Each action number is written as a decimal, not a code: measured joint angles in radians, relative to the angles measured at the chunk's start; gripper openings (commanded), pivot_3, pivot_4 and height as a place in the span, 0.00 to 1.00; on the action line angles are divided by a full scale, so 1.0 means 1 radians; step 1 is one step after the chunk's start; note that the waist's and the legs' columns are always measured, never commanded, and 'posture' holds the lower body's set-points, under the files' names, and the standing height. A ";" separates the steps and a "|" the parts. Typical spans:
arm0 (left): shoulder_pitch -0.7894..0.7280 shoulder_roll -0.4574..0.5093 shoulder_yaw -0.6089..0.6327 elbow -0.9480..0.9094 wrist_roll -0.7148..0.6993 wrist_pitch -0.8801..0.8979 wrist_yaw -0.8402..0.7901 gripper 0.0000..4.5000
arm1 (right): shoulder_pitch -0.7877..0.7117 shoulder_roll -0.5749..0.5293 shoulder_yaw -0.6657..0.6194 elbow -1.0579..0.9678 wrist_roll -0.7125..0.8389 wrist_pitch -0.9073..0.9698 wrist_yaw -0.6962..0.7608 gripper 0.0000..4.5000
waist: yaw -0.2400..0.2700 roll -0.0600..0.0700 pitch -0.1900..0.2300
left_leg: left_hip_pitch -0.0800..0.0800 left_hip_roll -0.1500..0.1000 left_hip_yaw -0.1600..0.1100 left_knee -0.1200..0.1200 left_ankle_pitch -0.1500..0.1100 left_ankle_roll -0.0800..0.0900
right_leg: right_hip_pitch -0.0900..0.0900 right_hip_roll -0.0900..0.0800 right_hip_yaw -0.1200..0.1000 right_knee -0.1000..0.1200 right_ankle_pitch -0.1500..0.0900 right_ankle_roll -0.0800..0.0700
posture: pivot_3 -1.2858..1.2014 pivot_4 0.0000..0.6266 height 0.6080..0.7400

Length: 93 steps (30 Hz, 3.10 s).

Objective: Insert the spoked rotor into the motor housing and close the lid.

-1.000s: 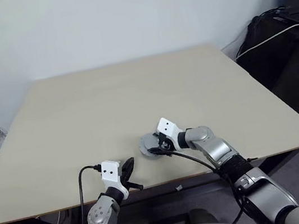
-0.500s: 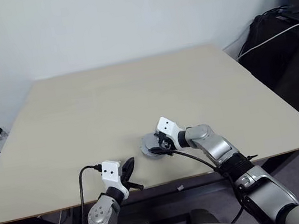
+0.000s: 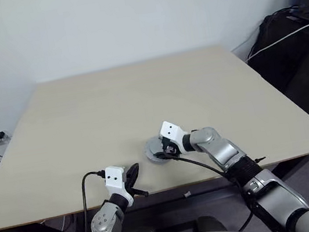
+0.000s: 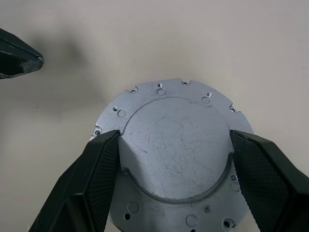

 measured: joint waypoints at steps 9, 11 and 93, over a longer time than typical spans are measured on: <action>-0.005 -0.001 0.000 0.000 -0.001 0.003 0.000 0.00 | -0.001 0.000 -0.008 -0.013 0.013 0.036 0.021 0.73 | 0.002 -0.002 -0.002 | 0.003 0.000 0.000 -0.009 0.000 0.000 | 0.000 0.000 0.001 -0.005 -0.002 0.002 | 0.52 0.00 1.00; -0.005 -0.001 0.000 0.000 -0.001 0.003 0.000 0.00 | 0.000 0.000 -0.020 -0.013 0.025 0.056 0.024 0.73 | 0.004 -0.002 -0.002 | 0.002 0.000 0.000 -0.009 0.000 0.000 | 0.000 0.000 0.000 -0.005 -0.002 0.002 | 0.52 0.00 1.00; -0.509 -0.007 0.206 0.110 -0.475 0.925 0.056 0.00 | -0.015 -0.093 0.073 -0.098 0.009 0.080 0.062 0.73 | 0.029 -0.015 -0.013 | 0.007 -0.008 -0.003 -0.018 -0.004 0.005 | 0.005 0.000 0.000 -0.014 -0.006 0.017 | 0.52 0.00 1.00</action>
